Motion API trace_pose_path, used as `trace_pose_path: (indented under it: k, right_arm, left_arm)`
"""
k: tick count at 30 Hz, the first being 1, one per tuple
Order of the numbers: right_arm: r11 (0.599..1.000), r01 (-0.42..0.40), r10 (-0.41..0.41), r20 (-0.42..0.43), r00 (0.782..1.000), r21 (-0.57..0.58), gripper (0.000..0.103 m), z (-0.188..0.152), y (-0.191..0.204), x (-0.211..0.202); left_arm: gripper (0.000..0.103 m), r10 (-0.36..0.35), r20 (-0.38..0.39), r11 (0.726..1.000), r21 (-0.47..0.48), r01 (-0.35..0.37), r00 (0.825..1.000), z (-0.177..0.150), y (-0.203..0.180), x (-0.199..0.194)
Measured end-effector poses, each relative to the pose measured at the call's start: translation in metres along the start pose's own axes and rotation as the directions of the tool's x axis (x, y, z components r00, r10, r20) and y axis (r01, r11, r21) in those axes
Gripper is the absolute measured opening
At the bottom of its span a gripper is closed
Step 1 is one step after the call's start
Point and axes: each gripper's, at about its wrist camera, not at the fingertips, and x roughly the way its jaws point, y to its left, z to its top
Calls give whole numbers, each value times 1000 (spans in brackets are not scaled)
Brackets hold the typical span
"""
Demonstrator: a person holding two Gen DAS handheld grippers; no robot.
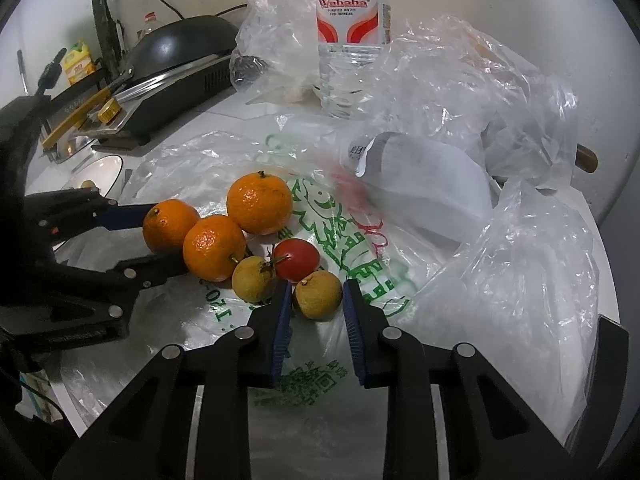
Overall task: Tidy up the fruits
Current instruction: 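Grasp an orange with the left gripper while the right gripper grasps a yellow fruit, then carry the orange and yellow fruit in both grippers over the white plate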
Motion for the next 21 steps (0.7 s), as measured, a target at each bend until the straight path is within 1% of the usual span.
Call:
trace_pose_path:
  k: [5, 7, 14, 21]
  right_arm:
    - [1000, -1, 1, 13, 1000, 1, 28, -2, 2, -4]
    - [1000, -1, 1, 16, 1000, -2, 28, -3, 3, -6]
    - [1000, 9, -8, 35, 999, -12, 28, -4, 9, -19]
    - [1000, 15, -14, 54, 998, -24, 28, -5, 18, -33]
  left_arm:
    - [50, -1, 43, 1000, 20, 0, 999, 1, -2, -8]
    - [46, -4, 47, 1000, 21, 3, 999, 0, -3, -10]
    - [45, -21, 60, 999, 25, 20, 998, -5, -5, -17]
    - [45, -35, 89, 999, 11, 34, 995, -12, -7, -38]
